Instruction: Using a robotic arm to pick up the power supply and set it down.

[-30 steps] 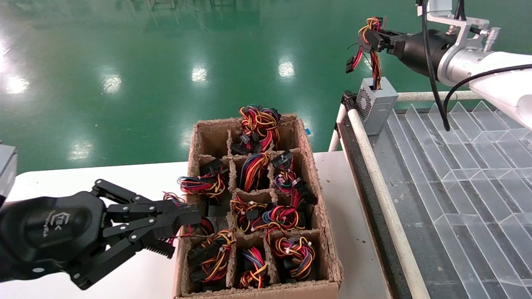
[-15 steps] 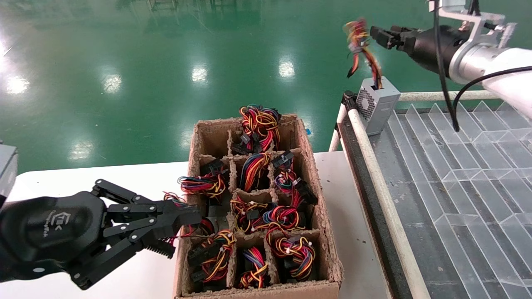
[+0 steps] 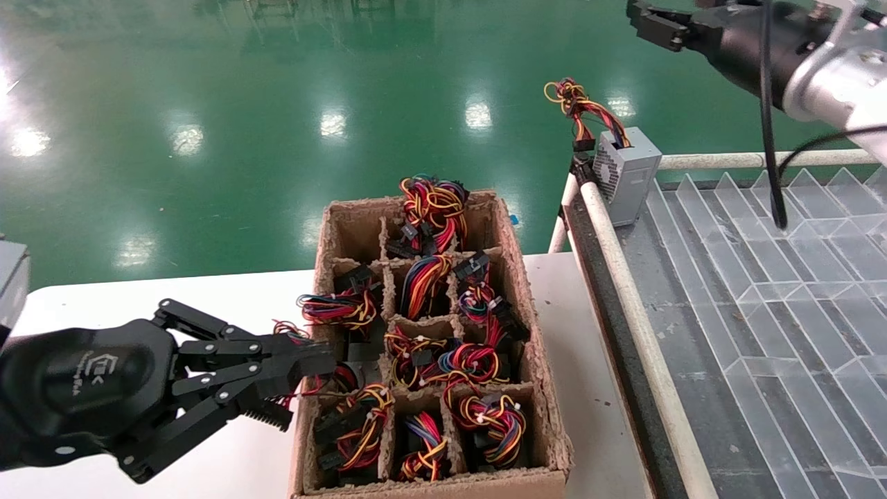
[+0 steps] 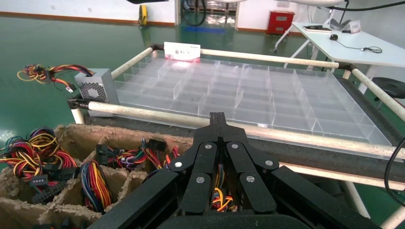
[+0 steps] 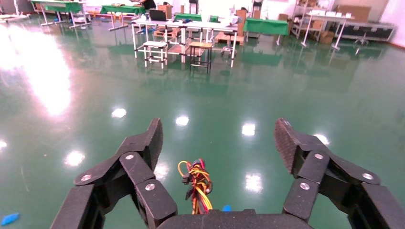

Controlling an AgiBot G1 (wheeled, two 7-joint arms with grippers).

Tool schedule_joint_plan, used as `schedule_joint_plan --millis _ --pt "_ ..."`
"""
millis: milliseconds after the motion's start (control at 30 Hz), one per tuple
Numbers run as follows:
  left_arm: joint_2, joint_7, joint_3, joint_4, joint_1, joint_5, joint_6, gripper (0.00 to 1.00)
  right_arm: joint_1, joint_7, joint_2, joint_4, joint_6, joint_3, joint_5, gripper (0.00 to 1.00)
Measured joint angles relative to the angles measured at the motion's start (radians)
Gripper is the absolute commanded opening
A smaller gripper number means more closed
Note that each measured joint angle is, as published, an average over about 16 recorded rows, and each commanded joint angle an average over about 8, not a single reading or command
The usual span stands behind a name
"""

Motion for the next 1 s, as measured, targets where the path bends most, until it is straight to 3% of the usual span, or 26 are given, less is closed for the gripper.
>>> schedule_joint_plan --millis 33,267,300,1000 --pt "0.000 0.000 0.000 0.000 0.000 0.000 0.000 0.05 -0.009 -0.006 0.007 0.015 -0.005 0.010 0.001 1.00" --pt "0.000 0.000 0.000 0.000 0.000 0.000 0.000 0.93 -0.080 -0.047 0.035 0.071 -0.122 0.100 0.020 1.00" --pt "0.000 0.000 0.000 0.000 0.000 0.000 0.000 1.00 -0.092 -0.055 0.039 0.078 -0.146 0.116 0.024 1.00" --pt "0.000 0.000 0.000 0.000 0.000 0.000 0.000 1.00 -0.354 -0.210 0.115 0.215 -0.634 0.460 0.097 1.00"
